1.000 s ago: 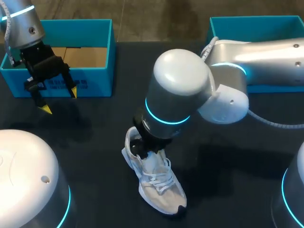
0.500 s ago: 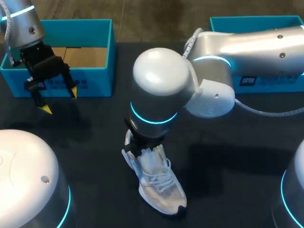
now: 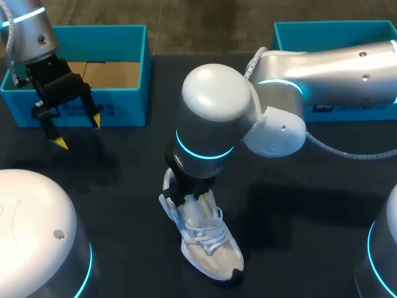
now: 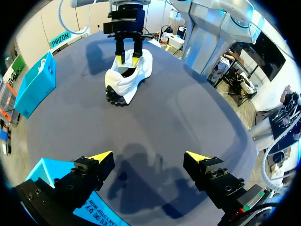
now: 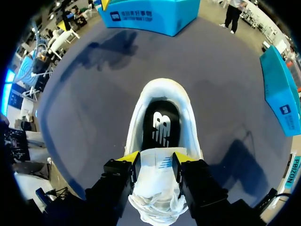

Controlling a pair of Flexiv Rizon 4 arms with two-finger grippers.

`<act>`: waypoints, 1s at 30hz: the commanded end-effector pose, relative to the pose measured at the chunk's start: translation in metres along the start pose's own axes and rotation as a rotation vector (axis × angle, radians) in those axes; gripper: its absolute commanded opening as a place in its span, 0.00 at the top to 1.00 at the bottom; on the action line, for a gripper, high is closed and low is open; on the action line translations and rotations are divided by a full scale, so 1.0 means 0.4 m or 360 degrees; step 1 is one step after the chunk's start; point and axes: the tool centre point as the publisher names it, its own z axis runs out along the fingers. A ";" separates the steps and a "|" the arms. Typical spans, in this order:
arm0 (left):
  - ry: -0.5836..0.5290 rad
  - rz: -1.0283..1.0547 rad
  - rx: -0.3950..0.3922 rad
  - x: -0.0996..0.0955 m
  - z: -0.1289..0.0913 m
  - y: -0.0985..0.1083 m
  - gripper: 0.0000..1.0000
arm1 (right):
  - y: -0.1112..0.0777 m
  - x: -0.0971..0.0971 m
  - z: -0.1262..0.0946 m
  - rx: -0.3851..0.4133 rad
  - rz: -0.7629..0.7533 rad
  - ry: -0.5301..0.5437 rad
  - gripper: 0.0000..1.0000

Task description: Take the shoe out of the shoebox, open the shoe tongue, remove and reinsert the insole, then place the shoe into the shoebox

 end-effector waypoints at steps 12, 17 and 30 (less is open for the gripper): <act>0.0001 0.0000 -0.0004 0.002 0.000 0.000 0.00 | 0.046 0.012 -0.165 -0.0099 -0.0401 0.0045 0.40; 0.0001 0.0000 -0.0004 0.002 0.000 0.000 0.00 | 0.080 0.017 -0.194 0.0026 -0.0758 0.0008 0.00; 0.0001 0.0000 -0.0004 0.002 0.000 0.000 0.00 | 0.070 0.015 -0.223 0.0051 -0.1661 0.0408 0.00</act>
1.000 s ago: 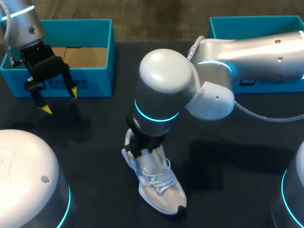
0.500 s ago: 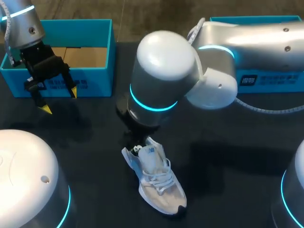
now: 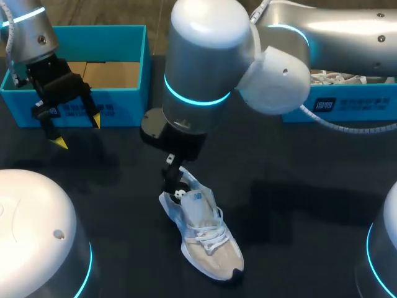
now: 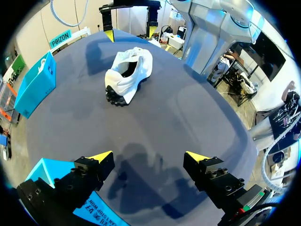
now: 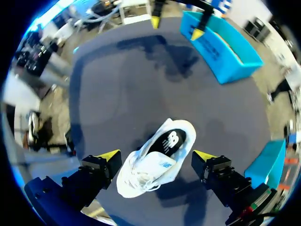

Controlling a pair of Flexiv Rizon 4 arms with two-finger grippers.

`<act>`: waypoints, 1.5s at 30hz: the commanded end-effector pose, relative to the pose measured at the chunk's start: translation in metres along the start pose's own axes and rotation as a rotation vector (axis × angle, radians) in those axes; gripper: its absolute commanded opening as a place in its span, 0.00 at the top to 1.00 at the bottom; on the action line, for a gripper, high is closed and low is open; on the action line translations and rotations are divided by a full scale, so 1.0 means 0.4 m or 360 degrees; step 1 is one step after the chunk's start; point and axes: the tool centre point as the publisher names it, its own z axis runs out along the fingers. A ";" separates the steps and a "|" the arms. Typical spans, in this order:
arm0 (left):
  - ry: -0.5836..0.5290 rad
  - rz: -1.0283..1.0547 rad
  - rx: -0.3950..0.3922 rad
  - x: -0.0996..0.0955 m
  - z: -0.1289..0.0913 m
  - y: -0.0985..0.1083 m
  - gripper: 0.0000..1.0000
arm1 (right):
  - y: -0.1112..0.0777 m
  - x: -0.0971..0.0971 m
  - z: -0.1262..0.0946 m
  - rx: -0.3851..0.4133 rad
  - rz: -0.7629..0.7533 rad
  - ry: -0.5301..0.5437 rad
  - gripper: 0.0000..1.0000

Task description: Take the shoe out of the shoebox, open the shoe tongue, remove and reinsert the insole, then place the shoe into the shoebox

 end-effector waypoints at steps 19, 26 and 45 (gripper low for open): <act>0.0001 0.0000 -0.0004 0.002 -0.001 0.000 0.00 | 0.040 -0.062 0.029 0.0217 -0.0978 -0.0030 0.00; 0.0001 0.0000 -0.0004 0.002 -0.001 0.000 0.00 | 0.079 -0.101 0.101 0.0236 -0.1237 -0.0105 0.00; 0.0001 0.0000 -0.0004 0.002 -0.001 0.000 0.00 | 0.083 -0.172 0.220 0.0239 -0.1442 -0.0102 0.00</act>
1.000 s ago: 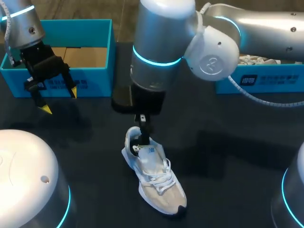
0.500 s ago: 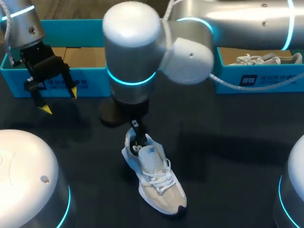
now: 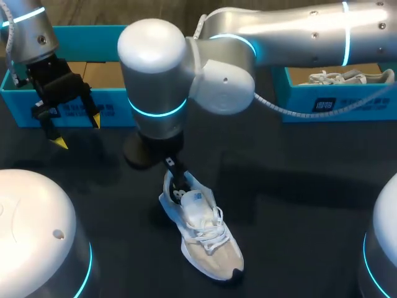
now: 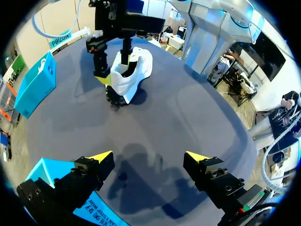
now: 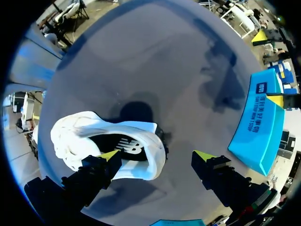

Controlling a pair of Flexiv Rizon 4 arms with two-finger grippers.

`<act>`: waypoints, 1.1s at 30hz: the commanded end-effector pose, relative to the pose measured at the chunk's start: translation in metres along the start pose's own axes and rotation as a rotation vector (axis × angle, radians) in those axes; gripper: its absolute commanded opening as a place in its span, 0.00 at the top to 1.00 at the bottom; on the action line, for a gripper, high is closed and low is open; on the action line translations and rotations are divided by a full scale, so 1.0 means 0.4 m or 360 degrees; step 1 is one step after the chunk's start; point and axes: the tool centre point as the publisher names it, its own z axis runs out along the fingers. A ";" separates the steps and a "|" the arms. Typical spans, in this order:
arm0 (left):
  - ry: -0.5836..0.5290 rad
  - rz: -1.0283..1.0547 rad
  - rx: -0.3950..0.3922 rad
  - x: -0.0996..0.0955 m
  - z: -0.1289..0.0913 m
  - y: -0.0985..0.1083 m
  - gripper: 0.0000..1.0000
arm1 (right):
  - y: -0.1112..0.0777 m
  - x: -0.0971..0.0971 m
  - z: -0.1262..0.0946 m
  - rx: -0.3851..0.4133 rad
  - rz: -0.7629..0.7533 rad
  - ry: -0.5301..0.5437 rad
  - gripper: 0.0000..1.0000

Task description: Take the shoe out of the shoebox, open the shoe tongue, remove and reinsert the insole, then place the shoe into the shoebox

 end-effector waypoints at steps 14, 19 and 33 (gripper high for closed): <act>0.0001 0.0000 -0.0004 0.002 -0.001 0.000 0.00 | -0.046 -0.006 0.122 -0.0070 0.0051 0.0011 0.00; 0.0001 0.0000 -0.0004 0.002 -0.001 0.000 0.00 | -0.049 -0.013 0.149 -0.0088 0.0055 0.0027 0.00; 0.0001 0.0000 -0.0004 0.002 -0.001 0.000 0.00 | -0.044 -0.020 0.194 -0.0129 0.0051 0.0090 0.00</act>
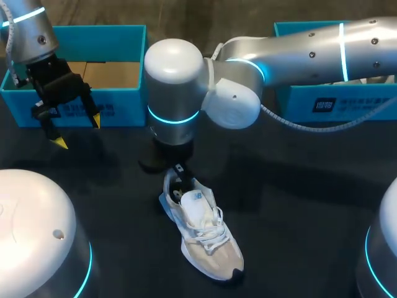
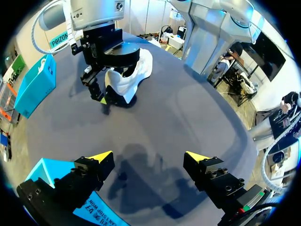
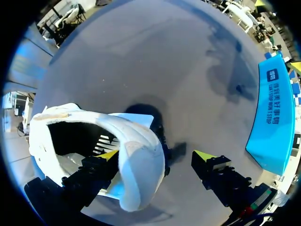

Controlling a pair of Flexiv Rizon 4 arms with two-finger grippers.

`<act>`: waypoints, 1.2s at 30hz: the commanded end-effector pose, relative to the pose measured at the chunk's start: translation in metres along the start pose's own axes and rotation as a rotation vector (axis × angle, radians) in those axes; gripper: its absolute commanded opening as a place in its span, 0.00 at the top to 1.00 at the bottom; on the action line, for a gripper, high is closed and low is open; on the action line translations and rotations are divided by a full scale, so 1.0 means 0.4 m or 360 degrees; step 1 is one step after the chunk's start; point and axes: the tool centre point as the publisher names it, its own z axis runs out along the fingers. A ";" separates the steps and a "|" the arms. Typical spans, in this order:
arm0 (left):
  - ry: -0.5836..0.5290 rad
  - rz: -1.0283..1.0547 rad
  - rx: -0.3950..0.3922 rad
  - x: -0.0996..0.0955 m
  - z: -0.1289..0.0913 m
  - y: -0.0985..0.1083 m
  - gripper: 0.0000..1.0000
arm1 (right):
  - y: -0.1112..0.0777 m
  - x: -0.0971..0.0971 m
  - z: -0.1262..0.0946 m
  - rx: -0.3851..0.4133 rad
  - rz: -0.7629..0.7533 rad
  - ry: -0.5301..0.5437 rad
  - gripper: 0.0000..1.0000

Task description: Take the shoe out of the shoebox, open the shoe tongue, remove and reinsert the insole, then place the shoe into the shoebox

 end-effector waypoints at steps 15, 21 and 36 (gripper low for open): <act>0.0001 0.0000 -0.0004 0.002 -0.001 0.000 0.00 | 0.001 0.006 0.054 -0.0048 0.0012 0.0064 1.00; 0.0001 0.0000 -0.0004 0.002 -0.001 0.000 0.00 | 0.000 0.028 0.026 -0.0018 0.0027 0.0049 1.00; 0.0001 0.0000 -0.0004 0.002 -0.001 0.000 0.00 | -0.119 0.052 -0.205 0.0280 0.0123 -0.0015 1.00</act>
